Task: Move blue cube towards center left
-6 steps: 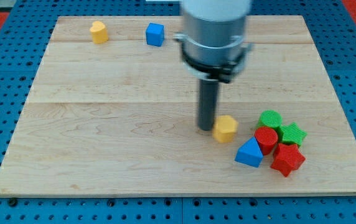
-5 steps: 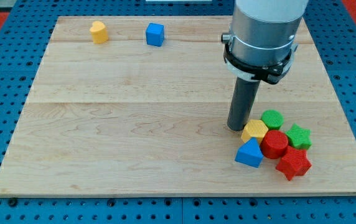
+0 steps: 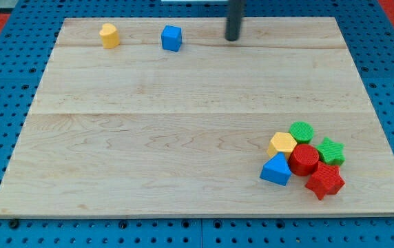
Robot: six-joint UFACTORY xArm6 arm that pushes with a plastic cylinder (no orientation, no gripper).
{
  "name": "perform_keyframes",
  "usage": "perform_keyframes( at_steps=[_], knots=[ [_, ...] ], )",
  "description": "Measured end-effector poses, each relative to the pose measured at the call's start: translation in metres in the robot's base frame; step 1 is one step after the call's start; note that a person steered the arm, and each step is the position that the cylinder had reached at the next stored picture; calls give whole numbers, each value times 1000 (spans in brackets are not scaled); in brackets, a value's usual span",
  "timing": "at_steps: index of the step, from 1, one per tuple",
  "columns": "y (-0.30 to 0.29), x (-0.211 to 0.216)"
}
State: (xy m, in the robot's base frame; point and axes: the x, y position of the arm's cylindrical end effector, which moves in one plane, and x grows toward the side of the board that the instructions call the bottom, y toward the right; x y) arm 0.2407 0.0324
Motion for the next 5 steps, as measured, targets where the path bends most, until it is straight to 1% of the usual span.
perform_keyframes(
  at_steps=[1, 2, 3, 4, 5],
  knots=[
    [-71, -1],
    [-98, -13],
    [-130, 27],
    [-145, 32],
    [-164, 60]
  ],
)
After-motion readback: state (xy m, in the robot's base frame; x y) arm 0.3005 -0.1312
